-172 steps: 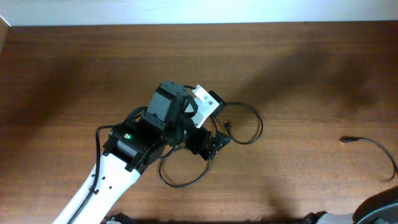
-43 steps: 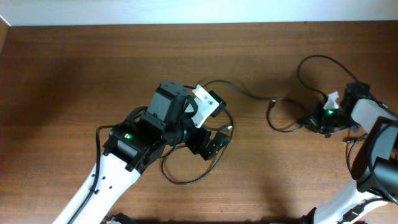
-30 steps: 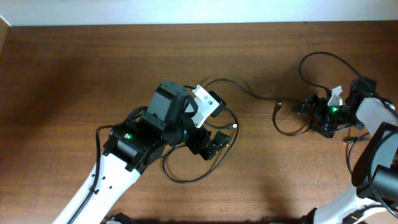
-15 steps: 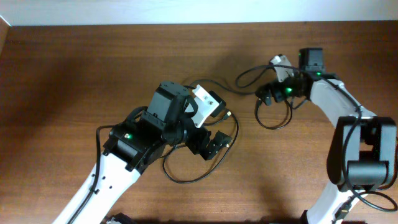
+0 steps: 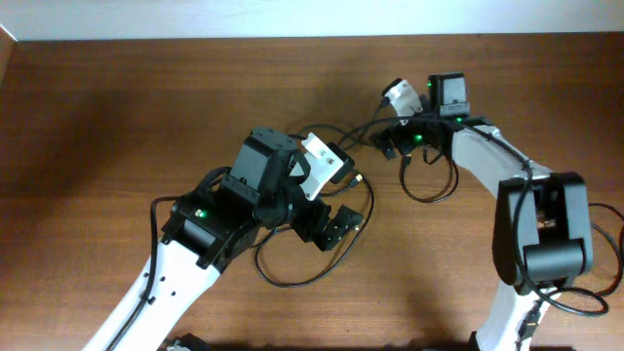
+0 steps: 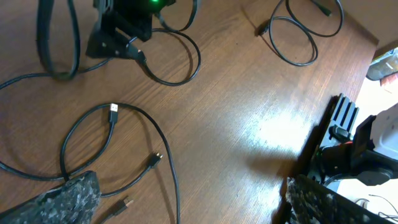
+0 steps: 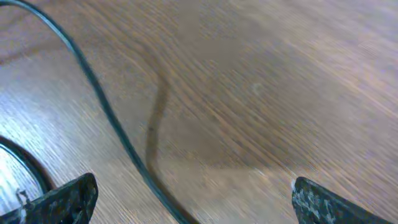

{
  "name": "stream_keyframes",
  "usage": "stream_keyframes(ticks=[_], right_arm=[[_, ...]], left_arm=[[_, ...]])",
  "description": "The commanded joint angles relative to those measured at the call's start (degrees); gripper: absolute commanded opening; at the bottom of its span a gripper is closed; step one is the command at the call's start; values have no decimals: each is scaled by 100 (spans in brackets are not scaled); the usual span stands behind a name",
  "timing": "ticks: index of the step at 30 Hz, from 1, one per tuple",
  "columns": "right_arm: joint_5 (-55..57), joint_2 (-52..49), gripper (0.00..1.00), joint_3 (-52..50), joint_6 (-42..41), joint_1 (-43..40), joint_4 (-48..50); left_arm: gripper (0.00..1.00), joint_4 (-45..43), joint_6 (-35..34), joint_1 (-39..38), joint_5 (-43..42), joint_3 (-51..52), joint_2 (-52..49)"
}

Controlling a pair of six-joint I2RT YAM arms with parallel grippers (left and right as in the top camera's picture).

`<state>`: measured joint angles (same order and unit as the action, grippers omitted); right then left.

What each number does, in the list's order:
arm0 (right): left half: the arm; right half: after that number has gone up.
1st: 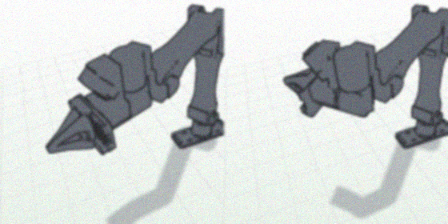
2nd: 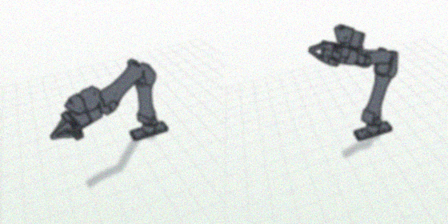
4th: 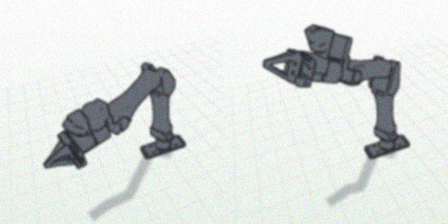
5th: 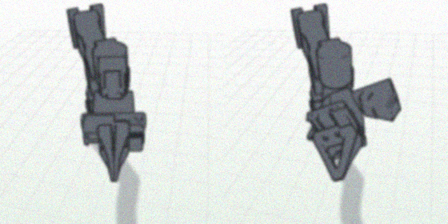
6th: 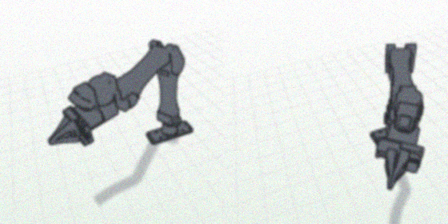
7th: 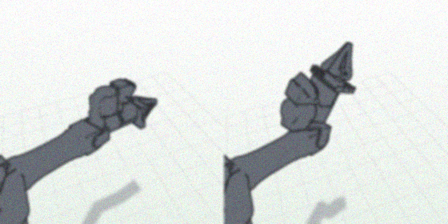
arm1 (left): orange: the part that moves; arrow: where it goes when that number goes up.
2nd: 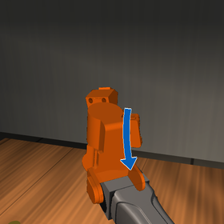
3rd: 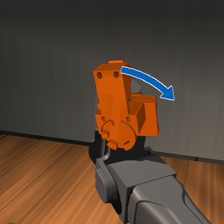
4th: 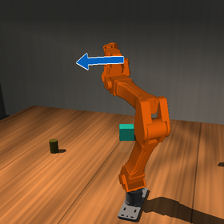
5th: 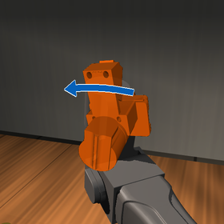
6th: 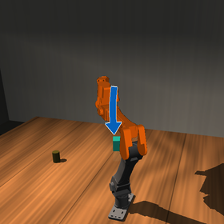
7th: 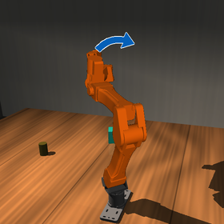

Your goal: Untangle cables

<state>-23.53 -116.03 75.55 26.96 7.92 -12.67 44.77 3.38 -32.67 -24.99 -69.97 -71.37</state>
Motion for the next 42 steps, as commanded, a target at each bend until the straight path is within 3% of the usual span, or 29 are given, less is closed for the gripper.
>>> stream_keyframes(ticks=[1, 11, 17, 20, 27, 28, 29, 31, 32, 36, 42], right_arm=[[-350, -232, 99, 52, 20, 302, 162], [-501, -562, 99, 52, -83, 638, 479], [-431, -726, 89, 52, -81, 643, 693], [-330, -750, 70, 52, -81, 643, 776], [-83, -1093, 69, 52, -79, 643, 769], [105, -1139, 65, 52, -81, 643, 752], [186, -1163, 52, 52, -81, 643, 739], [192, -1165, 10, 55, -85, 632, 732], [192, -1165, 4, 55, -85, 632, 713], [197, -1102, 4, 55, -153, 612, 704], [149, -114, 4, 369, -1296, 17, 544]], left_arm=[[99, -11, -35, -20, 0, -68, 2], [99, -11, -35, -20, 0, -68, 2], [99, -11, -35, -20, 0, -68, 2], [99, -11, -35, -20, 0, -68, 2], [99, -11, -35, -20, 0, -68, 2], [99, -11, -35, -20, 0, -68, 2], [99, -11, -35, -20, 0, -68, 2], [99, -11, -35, -20, 0, -68, 2], [99, -11, -35, -20, 0, -68, 2], [99, -11, -35, -20, 0, -68, 2], [99, -11, -35, -20, 0, -68, 2]])
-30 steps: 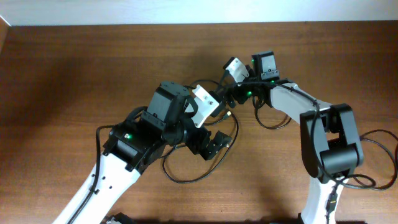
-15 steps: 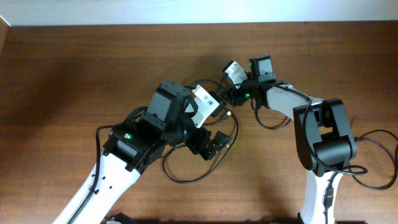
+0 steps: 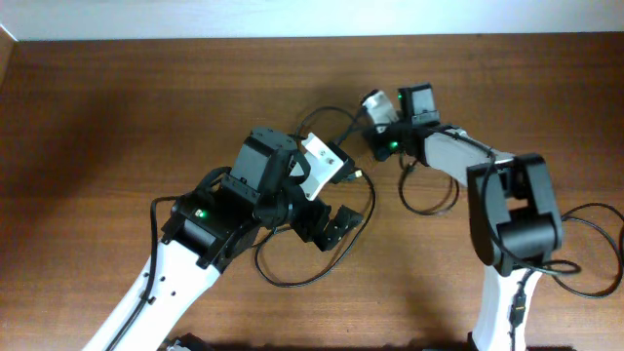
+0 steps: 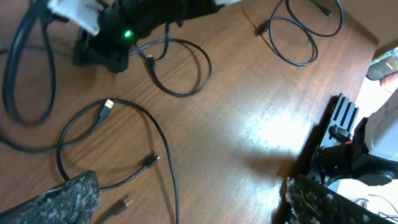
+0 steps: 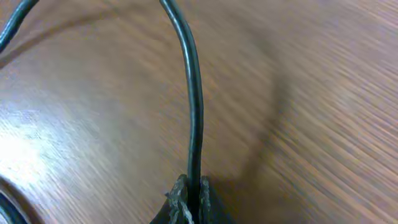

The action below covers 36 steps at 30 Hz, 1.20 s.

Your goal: Untangle cables

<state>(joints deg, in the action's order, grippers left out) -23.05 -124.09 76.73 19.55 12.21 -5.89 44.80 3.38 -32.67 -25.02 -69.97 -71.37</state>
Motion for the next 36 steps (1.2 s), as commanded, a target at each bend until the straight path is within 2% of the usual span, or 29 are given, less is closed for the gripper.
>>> stream_keyframes(ticks=[1, 6, 11, 16, 19, 24, 27, 32, 36], right_arm=[[103, 957, 4, 302, -553, -511, -208], [127, 2426, 4, 313, -544, -640, -144], [299, 3329, 4, 313, -503, -640, -90], [378, 3475, 4, 310, -501, -640, -208], [1016, 3475, 4, 310, -501, -671, -262], [1471, 3473, 4, 310, -566, -1182, -551], [1475, 3469, 4, 310, -984, -1670, -601], [1475, 3386, 4, 310, -2625, -2686, -702], [1849, 3180, 4, 310, -3016, -3410, -839]], left_arm=[[99, -13, -35, -20, 2, -68, 2], [99, -13, -35, -20, 2, -68, 2], [99, -13, -35, -20, 2, -68, 2], [99, -13, -35, -20, 2, -68, 2], [99, -15, -35, -20, 2, -68, 2], [99, -15, -35, -20, 2, -68, 2], [99, -13, -35, -20, 2, -68, 2], [99, -13, -35, -20, 2, -68, 2], [99, -13, -35, -20, 2, -68, 2]])
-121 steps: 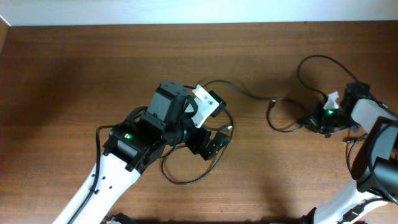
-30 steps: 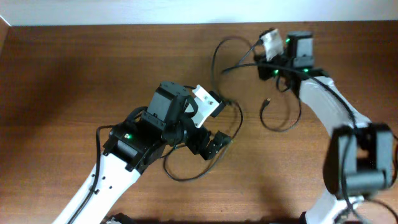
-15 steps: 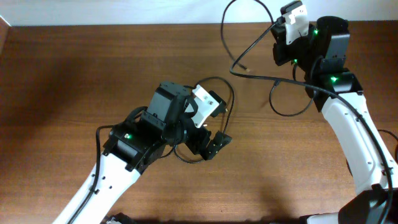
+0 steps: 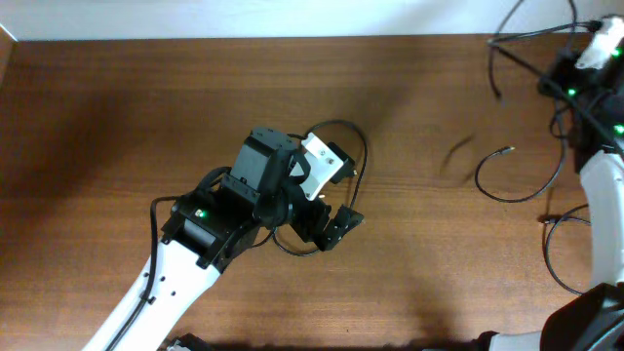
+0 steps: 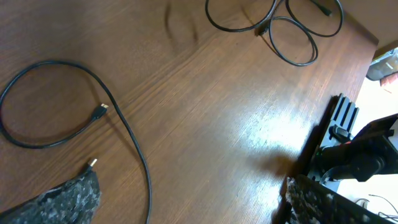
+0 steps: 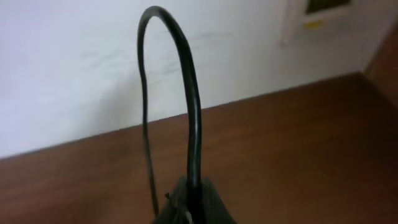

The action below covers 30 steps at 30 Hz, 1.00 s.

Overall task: Untangle cables
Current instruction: 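Pull the strand up and right, dropping it at the right edge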

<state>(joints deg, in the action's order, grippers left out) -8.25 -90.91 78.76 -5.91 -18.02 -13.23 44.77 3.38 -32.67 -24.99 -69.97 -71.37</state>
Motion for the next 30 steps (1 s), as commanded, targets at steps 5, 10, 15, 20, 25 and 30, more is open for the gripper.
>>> stream_keyframes(ticks=[5, 10, 15, 20, 25, 30], right_arm=[[1338, -356, 4, 107, -1491, -1147, -555], [1401, -566, 4, 107, -2013, -1552, -586], [2149, -601, 4, 107, -2214, -1554, -501], [3630, -612, 4, 107, -3661, -1554, -656], [3554, -737, 4, 107, -4586, -1556, 68], [2586, -1381, 4, 107, -5434, -1545, 59]], left_arm=[[99, -11, -35, -20, 0, -68, 2], [99, -11, -35, -20, 0, -68, 2], [99, -11, -35, -20, 0, -68, 2], [99, -11, -35, -20, 0, -68, 2], [99, -11, -35, -20, 0, -68, 2], [99, -11, -35, -20, 0, -68, 2]])
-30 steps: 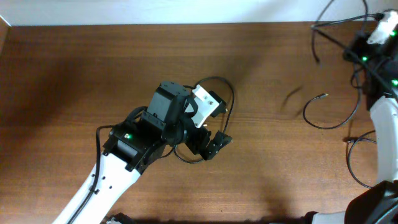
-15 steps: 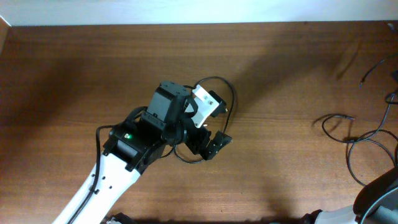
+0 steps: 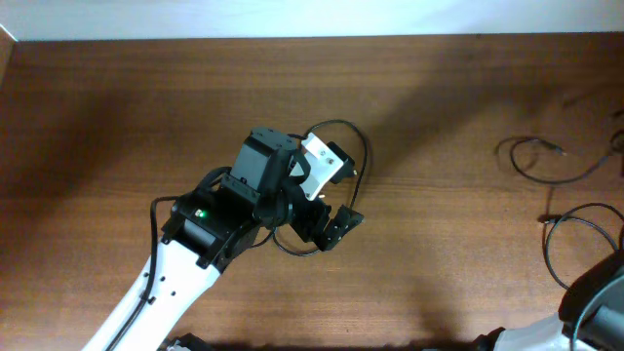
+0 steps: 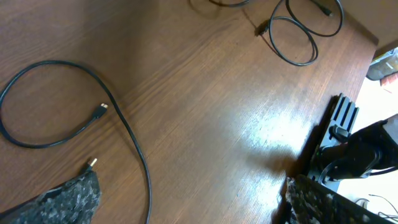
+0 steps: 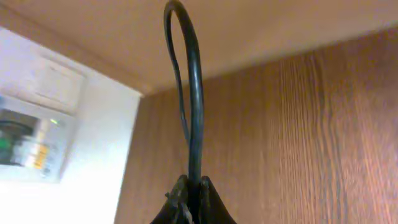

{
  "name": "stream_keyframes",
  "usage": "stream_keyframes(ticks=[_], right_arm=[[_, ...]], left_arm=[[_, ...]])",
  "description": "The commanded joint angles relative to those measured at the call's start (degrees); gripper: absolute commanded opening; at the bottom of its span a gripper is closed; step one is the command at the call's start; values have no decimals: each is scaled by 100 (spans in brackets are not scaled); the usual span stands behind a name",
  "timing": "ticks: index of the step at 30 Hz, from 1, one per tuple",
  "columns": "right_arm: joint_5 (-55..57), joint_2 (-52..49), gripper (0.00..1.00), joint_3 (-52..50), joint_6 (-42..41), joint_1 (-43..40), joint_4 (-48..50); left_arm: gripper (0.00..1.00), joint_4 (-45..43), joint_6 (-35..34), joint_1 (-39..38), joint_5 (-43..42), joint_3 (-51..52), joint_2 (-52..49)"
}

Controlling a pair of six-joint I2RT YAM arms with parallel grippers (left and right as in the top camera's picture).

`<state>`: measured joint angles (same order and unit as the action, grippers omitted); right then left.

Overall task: Untangle cables
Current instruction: 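Pull the strand up and right, dropping it at the right edge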

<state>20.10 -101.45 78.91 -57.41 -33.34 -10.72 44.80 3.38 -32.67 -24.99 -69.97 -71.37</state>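
One thin black cable (image 4: 124,127) lies on the wooden table under my left gripper (image 4: 186,200), which is open and holds nothing. In the overhead view this cable (image 3: 359,148) curls round the left gripper (image 3: 336,224). My right gripper (image 5: 191,185) is shut on a second black cable (image 5: 194,99), whose loop rises above the jaws. The trailing end of that second cable (image 3: 531,156) lies at the table's right side. The right gripper itself is out of the overhead view.
A third black cable (image 3: 570,239) loops at the table's right edge, also seen from the left wrist as coils (image 4: 305,34). The right arm's base (image 3: 597,307) stands at the bottom right. A black stand (image 4: 339,134) sits beyond the table edge.
My right gripper, still shut on its cable, has left the overhead view at the far right. The cable's trailing loop lies further right and back. The left arm has not moved.
My right gripper was open over the tangle in the middle, beside the left gripper. Then it was shut on one cable there. Later it held that cable at the table's back right corner, leaving one cable under the left gripper, and now it is off the right side.
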Motion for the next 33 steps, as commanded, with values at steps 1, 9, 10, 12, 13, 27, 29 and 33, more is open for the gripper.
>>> stream_keyframes(ticks=[1, 9, 10, 12, 13, 27, 29, 33], right_arm=[[-199, -507, 4, 92, -260, -24, -417], [391, -940, 37, 92, 662, -557, -1554], [234, -940, 87, 92, 664, -654, -1661], [-365, -929, 99, 94, 667, -828, -1626], [-844, -868, 99, 94, 780, -894, -1617], [-4990, 769, 99, 184, 4562, -304, -2247], [-4992, 754, 99, 184, 4953, 109, -2741], [-5051, 743, 99, 177, 5010, 1027, -3665]], left_arm=[[99, -13, -35, -20, 0, -68, 2], [99, -13, -35, -20, 0, -68, 2], [99, -13, -35, -20, 0, -68, 2], [99, -13, -35, -20, 0, -68, 2], [99, -13, -35, -20, 0, -68, 2], [99, -13, -35, -20, 0, -68, 2], [99, -13, -35, -20, 0, -68, 2], [99, -13, -35, -20, 0, -68, 2]])
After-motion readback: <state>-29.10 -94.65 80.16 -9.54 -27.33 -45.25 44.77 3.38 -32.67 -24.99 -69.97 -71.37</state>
